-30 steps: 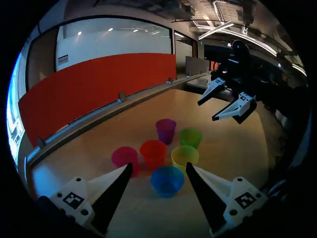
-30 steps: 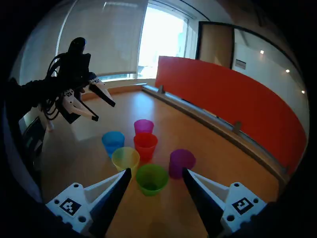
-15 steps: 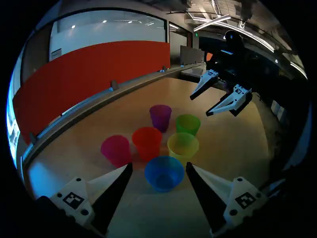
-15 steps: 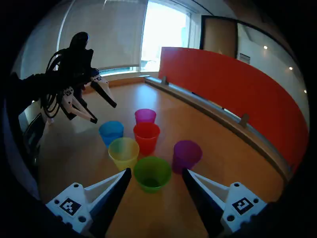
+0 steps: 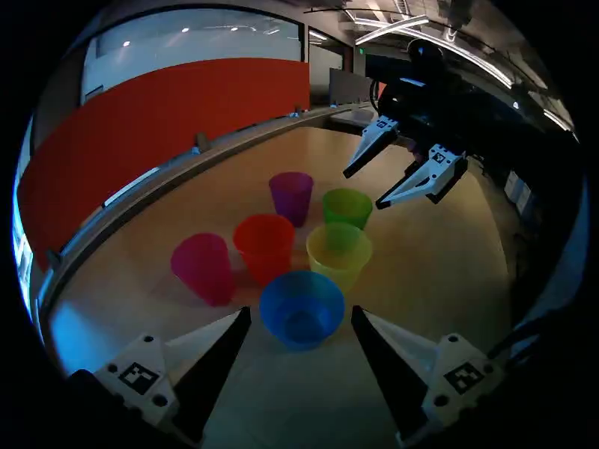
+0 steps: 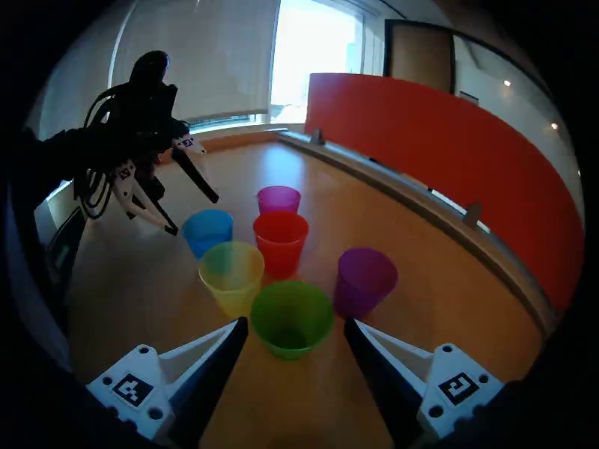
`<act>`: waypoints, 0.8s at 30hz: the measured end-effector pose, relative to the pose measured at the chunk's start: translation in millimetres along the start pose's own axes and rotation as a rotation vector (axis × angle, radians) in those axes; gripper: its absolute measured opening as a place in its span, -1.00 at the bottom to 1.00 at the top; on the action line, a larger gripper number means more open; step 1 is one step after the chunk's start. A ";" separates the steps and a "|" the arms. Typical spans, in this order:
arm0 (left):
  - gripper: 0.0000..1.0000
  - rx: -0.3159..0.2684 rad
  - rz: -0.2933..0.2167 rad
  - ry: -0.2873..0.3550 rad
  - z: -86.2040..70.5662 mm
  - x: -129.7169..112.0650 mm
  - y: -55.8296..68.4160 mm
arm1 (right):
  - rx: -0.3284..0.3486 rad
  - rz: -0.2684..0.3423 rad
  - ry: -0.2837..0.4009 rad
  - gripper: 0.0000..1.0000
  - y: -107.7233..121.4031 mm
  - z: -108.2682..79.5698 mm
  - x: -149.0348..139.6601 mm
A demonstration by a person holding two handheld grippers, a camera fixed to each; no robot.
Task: Pour water
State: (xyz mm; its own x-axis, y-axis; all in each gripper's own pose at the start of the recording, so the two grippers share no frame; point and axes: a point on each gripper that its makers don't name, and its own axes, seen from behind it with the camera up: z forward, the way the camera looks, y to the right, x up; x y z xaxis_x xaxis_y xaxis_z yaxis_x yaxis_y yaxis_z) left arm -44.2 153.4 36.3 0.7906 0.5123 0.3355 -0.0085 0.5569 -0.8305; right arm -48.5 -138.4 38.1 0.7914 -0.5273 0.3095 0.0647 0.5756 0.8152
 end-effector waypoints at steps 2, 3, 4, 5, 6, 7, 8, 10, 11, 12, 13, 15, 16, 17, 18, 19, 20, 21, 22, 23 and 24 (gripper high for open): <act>1.00 -0.004 0.004 -0.008 1.7 -2.8 0.5 | 0.003 -0.002 -0.005 1.00 -1.1 2.5 -2.1; 1.00 -0.006 0.006 -0.011 2.5 -4.1 0.7 | 0.005 -0.003 -0.007 1.00 -1.5 3.6 -3.0; 1.00 -0.007 0.007 -0.014 3.5 -5.3 0.9 | 0.006 -0.004 -0.009 0.99 -1.9 4.5 -3.7; 1.00 -0.009 0.009 -0.018 4.6 -6.8 1.1 | 0.007 -0.005 -0.011 1.00 -2.3 5.6 -4.6; 1.00 -0.010 0.010 -0.021 5.7 -8.0 1.2 | 0.008 -0.007 -0.013 1.00 -2.5 6.6 -5.4; 1.00 -0.011 0.011 -0.024 6.9 -9.2 1.1 | 0.008 -0.008 -0.015 1.00 -2.4 7.6 -6.4; 1.00 -0.011 0.011 -0.028 8.2 -10.5 1.0 | 0.008 -0.009 -0.018 0.99 -2.2 8.6 -7.5; 1.00 -0.012 0.012 -0.032 10.6 -12.0 0.6 | 0.008 -0.012 -0.021 1.00 -2.0 10.5 -9.1; 1.00 -0.012 0.013 -0.033 12.0 -12.6 0.4 | 0.009 -0.013 -0.023 1.00 -2.0 11.5 -10.0; 1.00 -0.012 0.013 -0.034 13.2 -13.0 0.2 | 0.009 -0.013 -0.025 1.00 -1.9 12.5 -10.6; 1.00 -0.012 0.013 -0.033 14.3 -13.0 -0.2 | 0.009 -0.013 -0.025 1.00 -1.8 13.8 -10.9; 1.00 -0.013 0.014 -0.033 16.5 -13.1 -0.8 | 0.010 -0.012 -0.027 0.99 -1.5 16.7 -11.5; 1.00 -0.013 0.014 -0.033 17.4 -13.3 -0.9 | 0.011 -0.011 -0.027 0.99 -1.5 18.3 -11.5; 1.00 -0.014 0.014 -0.033 18.4 -13.6 -1.1 | 0.012 -0.011 -0.027 1.00 -1.4 20.1 -11.6; 1.00 -0.014 0.014 -0.034 19.3 -13.8 -1.2 | 0.012 -0.010 -0.027 1.00 -1.5 21.8 -11.7; 1.00 -0.015 0.015 -0.035 20.3 -14.1 -1.3 | 0.014 -0.009 -0.027 1.00 -1.7 23.5 -11.7; 1.00 -0.016 0.015 -0.035 21.5 -14.4 -1.4 | 0.015 -0.009 -0.028 1.00 -2.0 25.3 -11.7; 1.00 -0.016 0.016 -0.036 22.5 -14.6 -1.6 | 0.017 -0.008 -0.028 1.00 -2.2 27.0 -11.7; 1.00 -0.016 0.017 -0.036 23.6 -14.8 -2.1 | 0.018 -0.009 -0.028 1.00 -2.2 28.6 -11.7; 1.00 -0.016 0.018 -0.035 24.7 -15.0 -2.6 | 0.018 -0.009 -0.028 1.00 -2.3 30.4 -11.6; 1.00 -0.015 0.019 -0.035 25.7 -15.0 -3.1 | 0.019 -0.009 -0.028 0.99 -2.3 32.0 -11.6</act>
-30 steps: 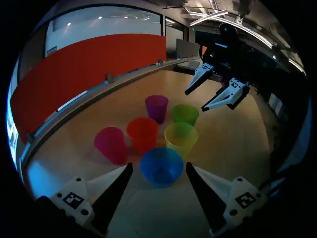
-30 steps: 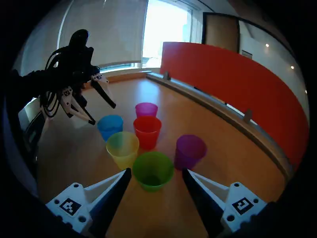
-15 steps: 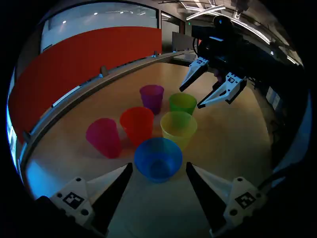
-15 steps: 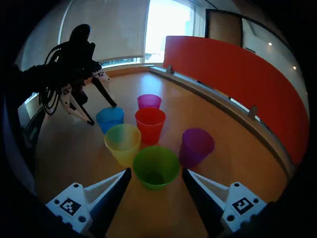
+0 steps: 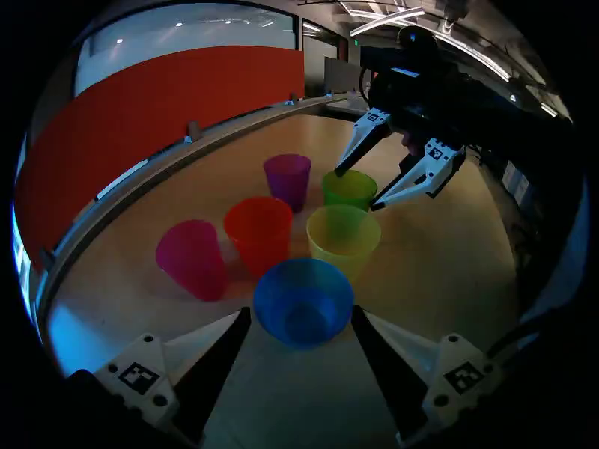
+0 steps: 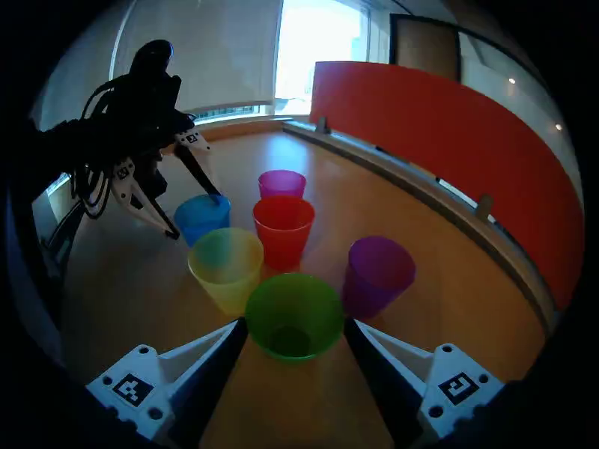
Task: Pour water
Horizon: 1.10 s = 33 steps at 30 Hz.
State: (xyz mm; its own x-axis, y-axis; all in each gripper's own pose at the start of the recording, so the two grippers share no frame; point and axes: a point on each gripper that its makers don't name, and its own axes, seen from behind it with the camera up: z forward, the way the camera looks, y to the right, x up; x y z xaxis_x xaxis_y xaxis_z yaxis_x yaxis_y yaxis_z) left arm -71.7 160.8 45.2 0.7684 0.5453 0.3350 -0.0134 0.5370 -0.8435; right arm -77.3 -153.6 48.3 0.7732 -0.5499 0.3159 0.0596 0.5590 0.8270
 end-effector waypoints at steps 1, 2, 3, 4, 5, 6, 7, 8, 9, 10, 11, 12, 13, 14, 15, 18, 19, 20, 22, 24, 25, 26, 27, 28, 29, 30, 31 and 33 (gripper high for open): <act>1.00 0.002 0.000 0.001 0.8 0.2 -0.8 | 0.000 0.000 0.000 0.99 0.3 1.6 0.1; 1.00 0.004 0.000 0.002 1.8 0.4 -1.7 | 0.001 0.001 0.000 0.99 0.6 3.4 0.1; 1.00 0.005 0.000 0.003 2.6 0.6 -2.2 | 0.001 0.001 0.000 1.00 0.8 5.0 0.1; 1.00 0.004 0.000 0.003 3.5 0.6 -2.4 | 0.002 0.002 0.000 1.00 0.9 6.3 0.0; 1.00 0.003 0.000 0.003 4.5 0.6 -2.5 | 0.003 0.003 0.000 1.00 1.0 7.8 0.0; 1.00 0.002 0.000 0.004 5.3 0.6 -2.6 | 0.005 0.004 0.000 0.99 1.1 8.9 -0.1; 1.00 0.002 0.001 0.004 6.1 0.6 -2.5 | 0.005 0.004 0.000 0.99 1.1 9.8 -0.3; 1.00 0.001 0.002 0.005 7.0 0.7 -2.5 | 0.006 0.004 0.000 1.00 1.2 10.7 -0.5; 1.00 0.001 0.002 0.005 7.9 0.7 -2.4 | 0.007 0.005 0.000 1.00 1.3 11.5 -0.6; 1.00 0.000 0.001 0.006 8.9 0.9 -2.2 | 0.007 0.005 0.000 1.00 1.4 12.1 -0.7; 1.00 -0.001 0.000 0.007 10.1 1.1 -2.0 | 0.008 0.005 0.001 1.00 1.6 12.7 -0.8; 1.00 -0.002 -0.001 0.007 11.1 1.2 -2.0 | 0.008 0.005 0.001 1.00 1.7 13.2 -0.9; 1.00 -0.003 -0.002 0.008 12.1 1.1 -2.1 | 0.008 0.005 0.002 0.99 1.8 13.5 -1.0; 1.00 -0.004 -0.003 0.008 13.2 1.1 -2.2 | 0.009 0.005 0.002 0.99 1.9 13.9 -1.1; 1.00 -0.005 -0.004 0.008 14.1 1.0 -2.2 | 0.009 0.005 0.002 0.99 2.0 14.1 -1.3; 0.95 -0.004 -0.001 0.006 15.9 0.5 -2.1 | 0.007 0.004 0.002 0.97 2.9 14.2 -2.4; 0.92 -0.004 0.001 0.006 16.1 0.5 -1.9 | 0.006 0.003 0.002 0.96 3.6 14.1 -2.8; 0.89 -0.004 0.002 0.006 16.4 0.4 -1.6 | 0.004 0.003 0.003 0.94 4.4 14.1 -3.4; 0.83 -0.004 0.004 0.010 17.2 1.0 -0.8 | 0.002 0.004 0.004 0.89 5.1 14.2 -4.0; 0.77 -0.003 0.006 0.016 18.2 1.9 0.1 | 0.002 0.006 0.005 0.85 5.4 14.5 -4.5; 0.75 0.000 0.008 0.020 18.6 2.5 -0.1 | 0.004 0.006 0.005 0.85 4.9 14.6 -4.6; 0.74 0.003 0.011 0.024 19.1 3.1 -0.2 | 0.005 0.007 0.005 0.85 4.3 14.6 -4.7; 0.73 0.005 0.012 0.027 19.3 3.4 -0.3 | 0.007 0.007 0.005 0.85 3.7 14.6 -4.8; 0.73 0.005 0.013 0.029 19.3 3.4 -0.3 | 0.009 0.007 0.005 0.85 3.1 14.4 -4.7; 0.73 0.006 0.015 0.031 19.3 3.4 -0.4 | 0.012 0.007 0.005 0.84 2.4 14.2 -4.6; 0.72 0.006 0.015 0.033 19.2 3.4 -0.4 | 0.014 0.006 0.005 0.83 1.7 14.1 -4.5; 0.72 0.007 0.014 0.034 19.0 3.2 -0.3 | 0.016 0.005 0.005 0.83 1.0 14.0 -4.5; 0.72 0.007 0.011 0.036 18.6 2.9 -0.3 | 0.020 0.002 0.005 0.82 -0.4 13.7 -4.4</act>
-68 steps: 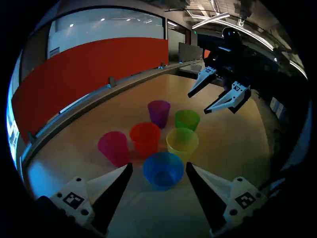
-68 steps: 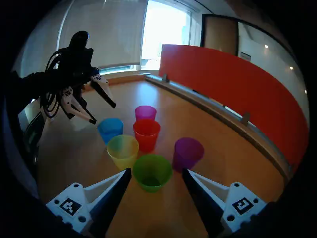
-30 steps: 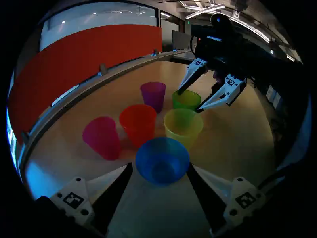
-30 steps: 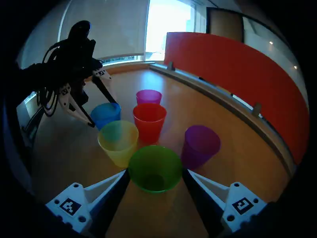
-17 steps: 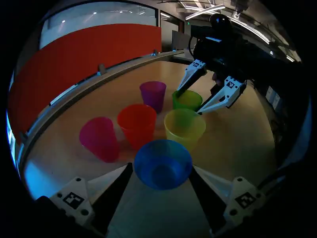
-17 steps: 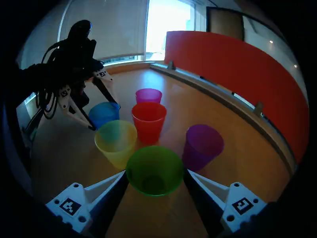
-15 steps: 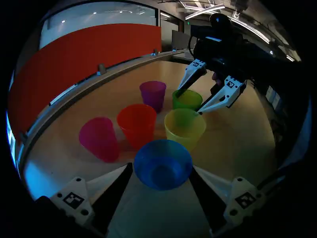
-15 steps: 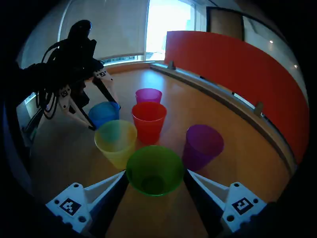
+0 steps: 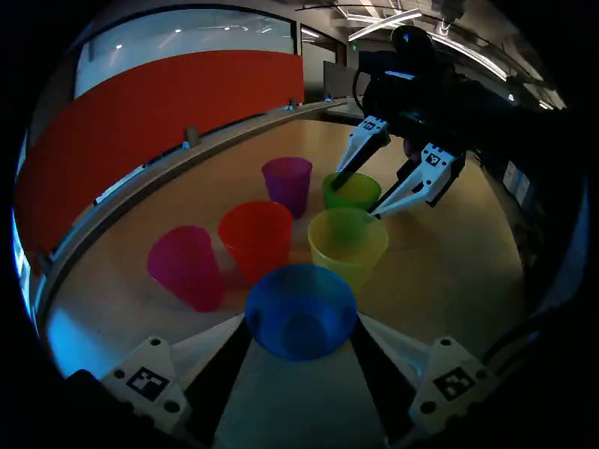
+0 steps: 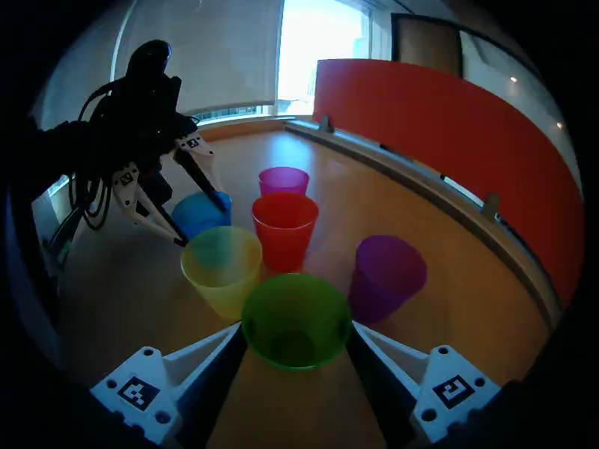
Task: Pour water
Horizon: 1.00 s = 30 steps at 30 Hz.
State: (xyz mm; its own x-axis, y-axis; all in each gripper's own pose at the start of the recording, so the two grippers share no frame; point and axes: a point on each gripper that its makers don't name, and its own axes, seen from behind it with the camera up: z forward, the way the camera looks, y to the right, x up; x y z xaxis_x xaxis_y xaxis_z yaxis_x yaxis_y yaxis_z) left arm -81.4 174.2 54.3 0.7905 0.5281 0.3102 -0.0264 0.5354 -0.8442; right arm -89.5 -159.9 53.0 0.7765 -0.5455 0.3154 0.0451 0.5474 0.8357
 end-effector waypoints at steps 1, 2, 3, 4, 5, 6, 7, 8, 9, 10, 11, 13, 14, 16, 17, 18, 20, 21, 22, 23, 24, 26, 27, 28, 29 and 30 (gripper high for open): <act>0.72 0.000 -0.003 0.000 -0.2 -0.1 -0.1 | 0.001 0.000 0.000 0.82 -0.6 -0.1 0.2; 0.72 0.000 -0.005 0.000 -0.4 -0.2 -0.1 | 0.003 0.001 -0.001 0.82 -1.1 -0.2 0.3; 0.72 0.000 -0.007 0.001 -0.5 -0.4 -0.2 | 0.005 0.001 -0.001 0.82 -1.7 -0.4 0.4; 0.72 0.000 -0.008 0.001 -0.7 -0.5 -0.2 | 0.006 0.003 -0.001 0.82 -2.1 -0.7 0.5; 0.72 0.000 -0.009 0.001 -0.8 -0.6 -0.3 | 0.007 0.004 -0.001 0.82 -2.4 -1.0 0.5; 0.72 0.001 -0.010 0.001 -0.9 -0.8 -0.3 | 0.007 0.006 0.000 0.82 -2.7 -1.3 0.6; 0.72 0.001 -0.009 0.001 -1.1 -1.0 -0.3 | 0.007 0.007 0.001 0.82 -2.6 -1.8 0.7; 0.72 0.002 -0.009 0.001 -1.2 -1.3 -0.2 | 0.006 0.008 0.002 0.82 -2.5 -2.2 0.9; 0.72 0.003 -0.009 0.001 -1.5 -1.4 -0.2 | 0.005 0.009 0.003 0.82 -2.4 -2.9 1.3; 0.72 0.005 -0.010 0.001 -2.0 -1.3 -0.3 | 0.003 0.009 0.005 0.82 -2.1 -3.7 2.2; 0.72 0.007 -0.010 0.002 -2.5 -1.1 -0.3 | 0.002 0.009 0.007 0.82 -1.8 -4.6 3.0; 0.72 0.013 -0.012 0.006 -4.0 0.5 -0.7 | -0.002 0.008 0.012 0.82 -1.3 -6.9 6.0; 0.72 0.016 -0.013 0.010 -4.8 1.6 -1.0 | -0.004 0.008 0.016 0.82 -1.0 -8.2 7.8; 0.72 0.024 -0.017 0.018 -7.3 5.0 -1.9 | -0.008 0.009 0.024 0.82 -0.7 -11.3 12.2; 0.72 0.028 -0.019 0.022 -8.7 6.8 -2.4 | -0.010 0.010 0.029 0.82 -0.6 -12.9 14.4; 0.72 0.033 -0.021 0.028 -10.3 9.2 -3.0 | -0.013 0.010 0.034 0.82 -0.6 -14.7 17.0; 0.72 0.043 -0.027 0.043 -13.7 14.7 -3.8 | -0.018 0.010 0.045 0.82 -0.6 -18.5 21.9; 0.72 0.048 -0.029 0.053 -15.7 18.1 -4.1 | -0.021 0.009 0.050 0.82 -0.6 -20.6 24.6; 0.72 0.054 -0.030 0.063 -17.9 21.8 -4.3 | -0.024 0.008 0.056 0.82 -0.7 -22.7 27.0; 0.72 0.059 -0.031 0.073 -20.1 25.4 -4.5 | -0.028 0.007 0.061 0.82 -0.8 -24.8 29.5; 0.72 0.065 -0.031 0.084 -22.5 29.6 -4.7 | -0.031 0.005 0.067 0.82 -1.1 -27.2 32.3; 0.72 0.076 -0.031 0.103 -27.1 37.0 -5.0 | -0.037 0.002 0.077 0.82 -2.1 -31.8 37.7; 0.71 0.083 -0.030 0.112 -29.7 41.1 -5.2 | -0.040 0.001 0.084 0.82 -2.7 -34.4 41.1; 0.72 0.090 -0.029 0.120 -32.0 44.7 -5.7 | -0.042 -0.001 0.092 0.82 -3.4 -36.6 44.7; 0.72 0.097 -0.028 0.127 -34.4 48.3 -6.2 | -0.044 -0.002 0.100 0.82 -4.1 -38.9 48.3; 0.72 0.105 -0.026 0.136 -37.1 52.4 -6.7 | -0.047 -0.004 0.108 0.82 -4.7 -41.5 52.4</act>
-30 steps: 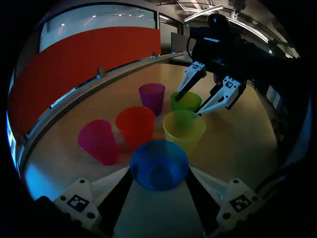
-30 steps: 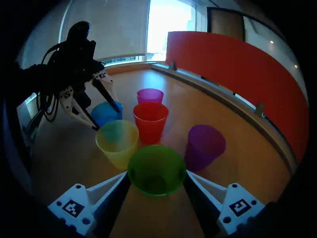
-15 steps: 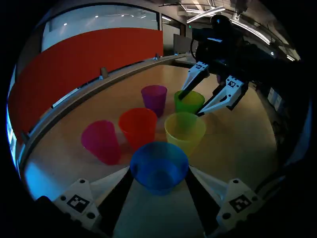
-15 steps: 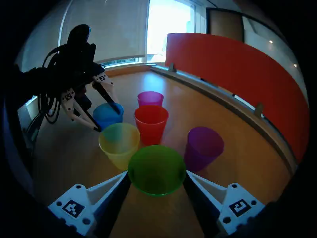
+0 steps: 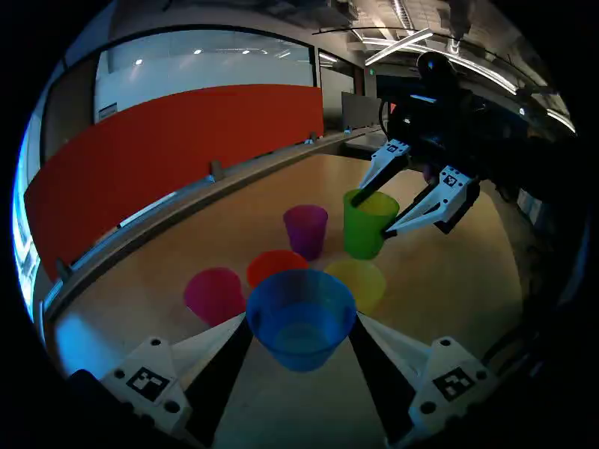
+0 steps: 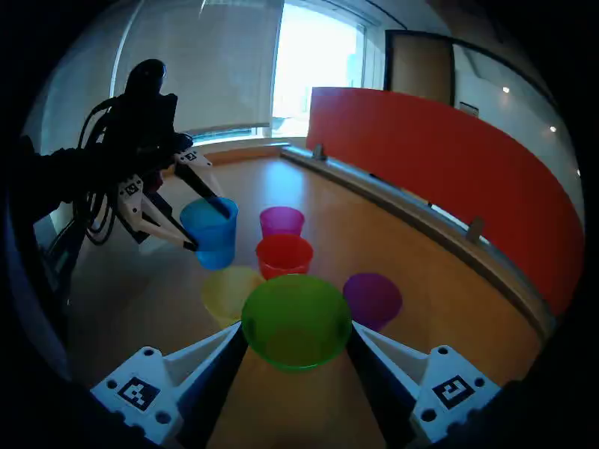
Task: Pour water
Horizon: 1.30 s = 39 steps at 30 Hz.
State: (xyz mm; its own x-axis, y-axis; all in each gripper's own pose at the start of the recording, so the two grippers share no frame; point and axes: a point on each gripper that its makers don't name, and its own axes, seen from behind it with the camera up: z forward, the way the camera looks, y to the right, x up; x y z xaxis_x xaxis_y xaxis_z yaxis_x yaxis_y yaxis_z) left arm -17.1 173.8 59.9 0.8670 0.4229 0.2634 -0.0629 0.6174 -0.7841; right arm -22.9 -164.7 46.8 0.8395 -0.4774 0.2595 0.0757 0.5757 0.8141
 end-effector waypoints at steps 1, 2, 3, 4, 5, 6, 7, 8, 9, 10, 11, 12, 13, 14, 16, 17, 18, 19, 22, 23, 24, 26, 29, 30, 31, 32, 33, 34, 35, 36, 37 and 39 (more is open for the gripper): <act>0.72 0.006 0.001 0.008 -2.0 3.8 -0.6 | -0.002 -0.002 0.008 0.82 -0.3 -2.0 4.0; 0.72 0.013 0.002 0.015 -4.0 7.7 -1.1 | -0.005 -0.003 0.016 0.82 -0.6 -4.1 7.9; 0.72 0.019 0.002 0.023 -6.1 11.7 -1.8 | -0.008 -0.005 0.025 0.82 -0.8 -6.3 12.1; 0.72 0.025 0.000 0.027 -7.7 14.9 -2.4 | -0.010 -0.005 0.031 0.82 -1.0 -8.3 15.3; 0.72 0.030 -0.001 0.032 -9.2 18.0 -3.0 | -0.012 -0.006 0.037 0.82 -1.2 -10.2 18.5; 0.72 0.035 -0.003 0.038 -11.0 21.6 -3.6 | -0.015 -0.006 0.043 0.82 -1.5 -12.3 21.8; 0.72 0.037 -0.004 0.044 -12.5 24.7 -4.0 | -0.016 -0.006 0.049 0.82 -1.7 -14.1 24.3; 0.72 0.040 -0.005 0.050 -14.1 27.8 -4.4 | -0.017 -0.006 0.054 0.82 -2.0 -15.9 26.7; 0.72 0.042 -0.005 0.057 -15.7 31.4 -4.8 | -0.019 -0.006 0.060 0.82 -2.2 -17.9 29.4; 0.72 0.044 -0.004 0.063 -17.2 34.4 -5.1 | -0.022 -0.006 0.065 0.82 -2.2 -19.6 31.7; 0.72 0.047 -0.003 0.070 -18.6 37.5 -5.4 | -0.024 -0.006 0.071 0.82 -2.2 -21.3 34.0; 0.72 0.049 -0.001 0.077 -20.1 40.9 -5.8 | -0.027 -0.006 0.077 0.82 -2.2 -23.2 36.8; 0.72 0.052 0.000 0.083 -21.4 43.8 -6.1 | -0.029 -0.006 0.083 0.82 -2.2 -24.7 39.4; 0.72 0.056 0.001 0.089 -22.7 46.7 -6.4 | -0.031 -0.006 0.088 0.82 -2.3 -26.2 42.1; 0.72 0.061 0.002 0.103 -25.3 52.8 -6.8 | -0.037 -0.006 0.102 0.82 -2.1 -29.0 47.5; 0.72 0.064 0.003 0.109 -26.5 55.6 -6.9 | -0.040 -0.006 0.109 0.82 -2.0 -30.3 50.0; 0.72 0.067 0.003 0.116 -27.9 58.6 -7.0 | -0.043 -0.006 0.116 0.82 -1.9 -31.6 52.6; 0.72 0.069 0.002 0.122 -29.1 60.8 -7.1 | -0.044 -0.006 0.122 0.82 -2.0 -32.6 54.5; 0.72 0.075 -0.003 0.136 -32.8 66.3 -7.0 | -0.050 -0.005 0.141 0.82 -2.2 -35.5 61.1; 0.72 0.077 -0.005 0.140 -33.8 67.5 -7.0 | -0.052 -0.004 0.147 0.83 -2.2 -36.4 63.4; 0.72 0.080 -0.007 0.143 -34.8 68.6 -7.0 | -0.056 -0.004 0.155 0.83 -2.2 -37.3 66.1; 0.72 0.086 -0.010 0.146 -36.3 69.4 -7.2 | -0.065 -0.002 0.169 0.83 -2.2 -38.7 71.0; 0.72 0.092 -0.013 0.159 -39.1 72.5 -6.5 | -0.074 0.001 0.193 0.85 -3.2 -40.9 78.6; 0.72 0.093 -0.014 0.164 -40.1 73.9 -6.1 | -0.077 0.003 0.202 0.84 -3.7 -41.7 81.0; 0.72 0.094 -0.016 0.170 -40.8 75.2 -5.7 | -0.078 0.004 0.209 0.84 -4.2 -42.2 82.5; 0.72 0.095 -0.018 0.175 -41.6 76.6 -5.3 | -0.080 0.006 0.216 0.84 -4.8 -42.7 84.1; 0.72 0.095 -0.020 0.181 -42.5 78.0 -4.8 | -0.081 0.008 0.224 0.84 -5.4 -43.3 85.8; 0.72 0.094 -0.023 0.186 -43.1 79.2 -4.1 | -0.082 0.009 0.230 0.84 -5.9 -43.6 87.2; 0.72 0.094 -0.025 0.191 -43.8 80.4 -3.4 | -0.082 0.011 0.237 0.85 -6.5 -43.9 88.6; 0.72 0.093 -0.028 0.197 -44.7 81.9 -2.8 | -0.083 0.013 0.244 0.85 -7.0 -44.4 90.4; 0.72 0.094 -0.030 0.204 -45.7 83.6 -2.5 | -0.084 0.014 0.252 0.85 -7.5 -44.8 92.7; 0.72 0.095 -0.035 0.217 -47.6 87.1 -1.9 | -0.086 0.017 0.270 0.85 -8.4 -45.7 97.4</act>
State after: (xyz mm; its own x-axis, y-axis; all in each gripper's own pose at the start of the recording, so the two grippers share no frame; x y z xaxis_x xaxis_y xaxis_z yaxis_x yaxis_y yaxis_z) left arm 82.1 177.8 57.6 0.9549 0.2540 0.1541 -0.0685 0.6929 -0.7177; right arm 82.9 -185.7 41.5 0.9530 -0.2797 0.1160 0.0958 0.6418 0.7608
